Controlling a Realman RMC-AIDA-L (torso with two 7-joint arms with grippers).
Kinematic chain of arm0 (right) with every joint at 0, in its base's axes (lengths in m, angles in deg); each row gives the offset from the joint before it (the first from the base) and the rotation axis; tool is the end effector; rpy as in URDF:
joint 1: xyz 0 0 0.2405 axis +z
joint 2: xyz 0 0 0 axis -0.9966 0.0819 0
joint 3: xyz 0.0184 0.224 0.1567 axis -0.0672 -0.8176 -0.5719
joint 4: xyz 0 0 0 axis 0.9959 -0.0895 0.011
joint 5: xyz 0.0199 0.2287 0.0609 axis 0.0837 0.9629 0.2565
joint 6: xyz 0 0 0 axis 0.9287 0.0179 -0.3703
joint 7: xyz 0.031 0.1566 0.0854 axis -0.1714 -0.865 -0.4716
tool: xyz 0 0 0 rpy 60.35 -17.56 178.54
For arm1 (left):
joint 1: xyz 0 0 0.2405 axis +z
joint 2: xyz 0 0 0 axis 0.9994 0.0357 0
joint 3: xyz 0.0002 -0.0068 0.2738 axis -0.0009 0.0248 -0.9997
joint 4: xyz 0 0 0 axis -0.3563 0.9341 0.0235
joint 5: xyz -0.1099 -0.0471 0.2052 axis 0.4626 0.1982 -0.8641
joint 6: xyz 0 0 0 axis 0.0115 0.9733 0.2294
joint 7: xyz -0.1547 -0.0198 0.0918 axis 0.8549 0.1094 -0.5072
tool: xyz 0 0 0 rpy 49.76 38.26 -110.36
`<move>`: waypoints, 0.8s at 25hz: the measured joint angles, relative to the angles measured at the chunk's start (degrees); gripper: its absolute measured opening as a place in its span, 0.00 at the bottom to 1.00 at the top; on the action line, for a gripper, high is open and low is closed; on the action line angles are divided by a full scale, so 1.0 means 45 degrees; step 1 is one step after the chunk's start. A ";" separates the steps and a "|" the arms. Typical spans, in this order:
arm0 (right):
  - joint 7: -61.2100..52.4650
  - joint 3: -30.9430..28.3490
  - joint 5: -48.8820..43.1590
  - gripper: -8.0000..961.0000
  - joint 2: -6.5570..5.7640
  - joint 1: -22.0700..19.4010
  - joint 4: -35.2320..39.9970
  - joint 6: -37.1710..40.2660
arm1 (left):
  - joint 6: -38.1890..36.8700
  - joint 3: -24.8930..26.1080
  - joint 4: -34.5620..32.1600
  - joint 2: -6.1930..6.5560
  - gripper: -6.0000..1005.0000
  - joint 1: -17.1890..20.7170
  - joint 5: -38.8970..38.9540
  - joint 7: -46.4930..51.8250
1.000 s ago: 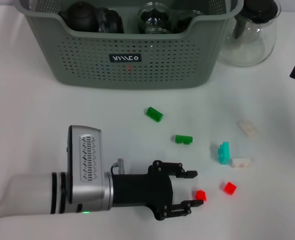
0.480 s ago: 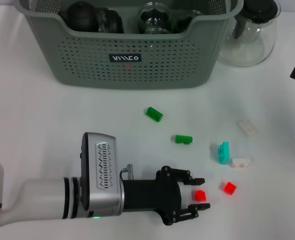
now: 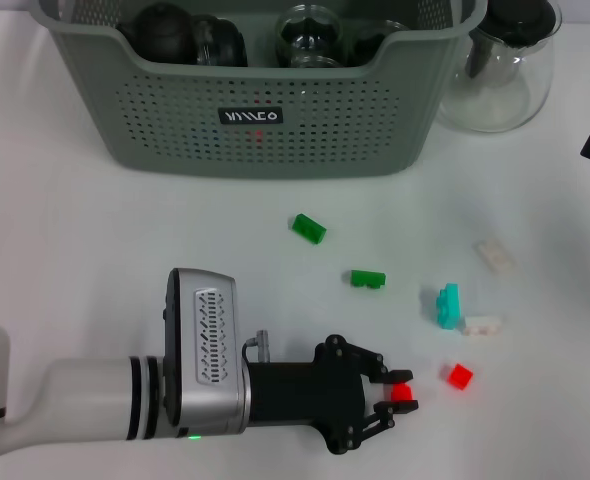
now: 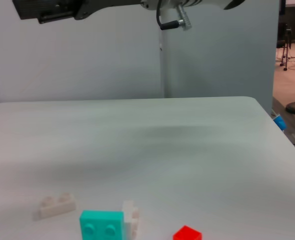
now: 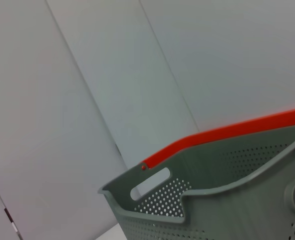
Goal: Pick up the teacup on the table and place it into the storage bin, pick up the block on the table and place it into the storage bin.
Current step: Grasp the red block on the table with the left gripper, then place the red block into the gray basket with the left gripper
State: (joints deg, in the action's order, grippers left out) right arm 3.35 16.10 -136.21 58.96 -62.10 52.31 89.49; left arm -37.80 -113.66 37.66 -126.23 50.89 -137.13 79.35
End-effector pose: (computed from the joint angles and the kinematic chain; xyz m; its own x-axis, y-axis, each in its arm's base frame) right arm 0.3308 0.3244 0.0437 0.5120 -0.3743 -0.7732 -0.6640 -0.7435 -0.0797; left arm -0.2601 0.2506 -0.2324 0.9073 -0.0207 0.4201 0.0385 -0.9905 -0.1319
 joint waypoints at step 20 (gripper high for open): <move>0.0000 0.0001 -0.0001 0.90 0.0000 -0.0058 0.0065 0.0022 | -0.5324 0.0311 -0.6583 0.0228 0.19 0.2052 0.0195 0.7244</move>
State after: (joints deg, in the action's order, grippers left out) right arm 3.35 16.10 -136.21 58.96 -62.36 52.60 89.59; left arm -61.76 -112.26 8.04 -125.20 60.12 -136.25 111.94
